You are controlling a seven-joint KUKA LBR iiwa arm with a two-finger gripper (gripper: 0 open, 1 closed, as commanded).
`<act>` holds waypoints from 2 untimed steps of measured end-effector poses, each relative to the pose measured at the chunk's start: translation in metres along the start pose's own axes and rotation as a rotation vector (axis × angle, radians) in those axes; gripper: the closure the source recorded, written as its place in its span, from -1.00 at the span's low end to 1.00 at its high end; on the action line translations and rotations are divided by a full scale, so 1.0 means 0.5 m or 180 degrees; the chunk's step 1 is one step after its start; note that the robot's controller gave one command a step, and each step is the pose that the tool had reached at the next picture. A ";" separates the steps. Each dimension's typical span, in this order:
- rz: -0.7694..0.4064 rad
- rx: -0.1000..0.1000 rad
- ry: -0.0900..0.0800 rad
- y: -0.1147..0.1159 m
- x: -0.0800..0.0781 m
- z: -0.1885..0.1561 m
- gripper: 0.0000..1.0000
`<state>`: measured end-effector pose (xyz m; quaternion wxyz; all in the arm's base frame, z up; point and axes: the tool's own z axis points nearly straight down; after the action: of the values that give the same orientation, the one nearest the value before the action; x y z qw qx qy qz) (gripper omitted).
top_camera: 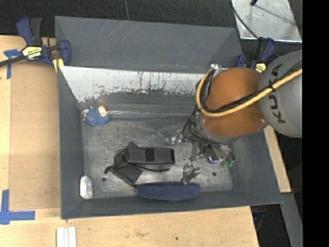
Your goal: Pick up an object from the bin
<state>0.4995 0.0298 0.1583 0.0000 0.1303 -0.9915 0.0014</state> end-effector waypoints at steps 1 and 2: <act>0.0373 -0.0011 -0.0006 0.038 -0.053 0.149 -1.00; 0.0377 -0.0010 -0.0018 0.037 -0.054 0.144 1.00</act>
Offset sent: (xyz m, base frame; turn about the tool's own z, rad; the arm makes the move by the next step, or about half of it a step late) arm 0.0198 0.0244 -0.0731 0.1173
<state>0.5209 0.0543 0.0863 -0.0028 0.0714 -0.9974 -0.0005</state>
